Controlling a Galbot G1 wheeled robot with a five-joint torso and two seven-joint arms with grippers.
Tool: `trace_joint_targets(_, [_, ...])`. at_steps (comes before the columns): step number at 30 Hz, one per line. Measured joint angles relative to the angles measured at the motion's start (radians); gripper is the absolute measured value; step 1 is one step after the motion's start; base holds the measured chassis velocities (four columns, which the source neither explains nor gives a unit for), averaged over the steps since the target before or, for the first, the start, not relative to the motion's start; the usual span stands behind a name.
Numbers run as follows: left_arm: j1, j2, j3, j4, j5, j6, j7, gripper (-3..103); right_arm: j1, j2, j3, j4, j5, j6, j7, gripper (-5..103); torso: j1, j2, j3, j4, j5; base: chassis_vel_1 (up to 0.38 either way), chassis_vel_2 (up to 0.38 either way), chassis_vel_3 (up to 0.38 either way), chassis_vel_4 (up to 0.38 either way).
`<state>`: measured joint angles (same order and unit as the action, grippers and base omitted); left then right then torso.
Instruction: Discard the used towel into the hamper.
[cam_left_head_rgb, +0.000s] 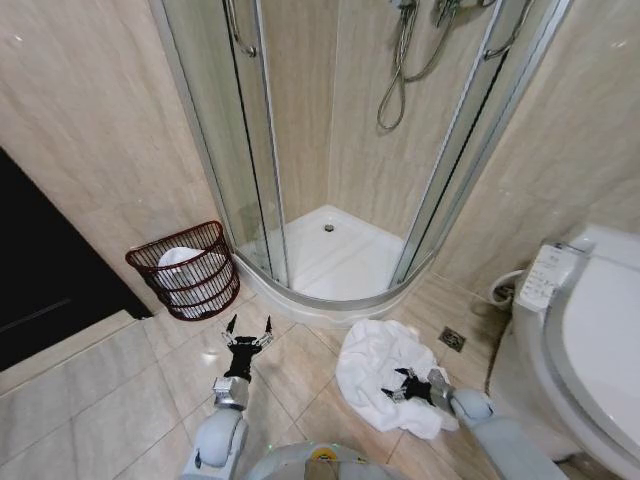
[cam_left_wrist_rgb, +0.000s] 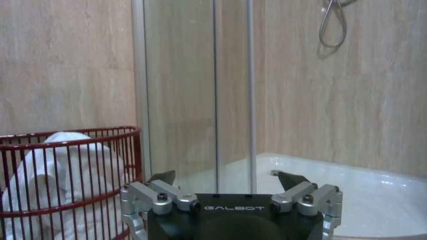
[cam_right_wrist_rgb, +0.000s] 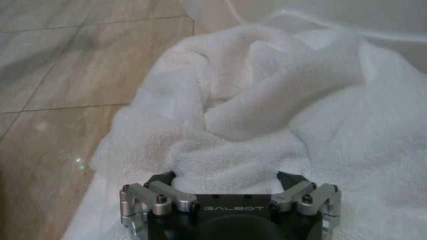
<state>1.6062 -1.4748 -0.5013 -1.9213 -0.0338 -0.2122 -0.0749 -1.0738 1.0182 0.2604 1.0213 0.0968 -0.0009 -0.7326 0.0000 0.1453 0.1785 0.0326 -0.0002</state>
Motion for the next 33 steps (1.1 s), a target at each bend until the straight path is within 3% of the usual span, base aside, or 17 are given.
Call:
trace_joint_targets(7, [0.004,0.008,0.002,-0.004,0.003,0.002,0.001,100,0.013,0.043,0.032,-0.062,-0.012,0.021,0.0,103,0.0,0.0,0.0,-0.0001,0.0,0.0,0.0,0.0,0.0])
trace_joint_targets(10, [-0.001,0.014,0.002,-0.008,0.001,0.006,0.001,100,0.016,0.053,0.037,-0.072,-0.012,0.022,0.004,100,0.0,0.0,0.0,-0.0001,0.0001,0.0,0.0,0.0,0.0])
trace_joint_targets(19, [-0.001,0.019,-0.002,-0.006,-0.007,0.002,0.001,100,0.029,0.083,0.055,-0.092,-0.01,0.017,0.014,62,0.0,0.0,0.0,-0.0001,0.0,0.0,0.0,0.0,0.0])
trace_joint_targets(21, [0.0,0.019,-0.002,-0.006,-0.009,0.002,0.0,100,0.032,0.085,0.057,-0.096,-0.009,0.017,0.015,62,0.0,0.0,0.0,-0.0001,0.0001,0.0,0.0,0.0,0.0])
trace_joint_targets(23, [-0.002,0.021,-0.003,-0.008,-0.014,0.002,0.0,100,0.037,0.092,0.061,-0.107,-0.008,0.014,0.018,51,0.0,0.0,0.0,-0.0001,0.0002,0.0,0.0,0.0,0.0])
trace_joint_targets(24, [-0.002,0.021,-0.003,-0.008,-0.014,0.002,0.0,100,0.037,0.092,0.061,-0.107,-0.008,0.014,0.018,51,0.0,0.0,0.0,-0.0001,0.0002,0.0,0.0,0.0,0.0])
trace_joint_targets(28, [-0.008,0.02,-0.002,-0.011,-0.021,0.004,0.0,100,0.039,0.098,0.065,-0.112,-0.006,0.012,0.029,30,0.0,0.0,0.0,-0.0001,0.0001,0.0,0.0,0.0,0.0])
trace_joint_targets(33, [-0.007,0.017,0.0,-0.011,-0.023,0.004,0.0,100,0.038,0.106,0.068,-0.115,-0.006,0.016,0.048,18,0.0,0.0,0.0,-0.0001,0.0001,0.0,0.0,0.0,0.0])
